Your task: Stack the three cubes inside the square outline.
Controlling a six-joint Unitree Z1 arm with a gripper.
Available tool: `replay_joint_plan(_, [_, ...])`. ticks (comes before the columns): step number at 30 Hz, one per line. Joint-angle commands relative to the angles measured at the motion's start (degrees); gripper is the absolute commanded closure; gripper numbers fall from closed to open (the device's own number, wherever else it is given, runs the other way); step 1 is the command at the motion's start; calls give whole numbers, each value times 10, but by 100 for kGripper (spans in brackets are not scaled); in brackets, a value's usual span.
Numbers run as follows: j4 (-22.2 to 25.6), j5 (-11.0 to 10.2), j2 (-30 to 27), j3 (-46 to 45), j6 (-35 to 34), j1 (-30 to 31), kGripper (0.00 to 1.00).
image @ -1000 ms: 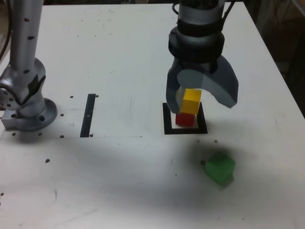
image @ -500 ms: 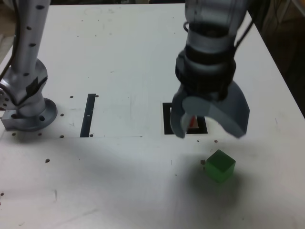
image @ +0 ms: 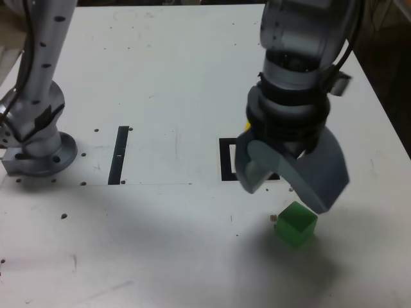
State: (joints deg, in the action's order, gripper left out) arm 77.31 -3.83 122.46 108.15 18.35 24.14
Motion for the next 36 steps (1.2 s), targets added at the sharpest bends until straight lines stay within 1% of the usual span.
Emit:
replay_joint_plan(1, [2,-3,8,8,18,2,0])
replay_joint_plan(5, [9,-8,23,16,41,2,1])
replay_joint_plan(12, [17,-11,55,28,44,2,1])
replay_joint_plan(19, [22,-5,81,42,44,2,4])
replay_joint_plan(25, [25,1,99,49,41,2,9])
replay_joint_plan(28, [26,1,106,54,39,2,13])
replay_joint_plan(31, [27,2,111,57,36,2,20])
replay_joint_plan(33, [27,1,113,57,33,2,27])
replay_joint_plan(36, [27,-1,115,56,26,2,43])
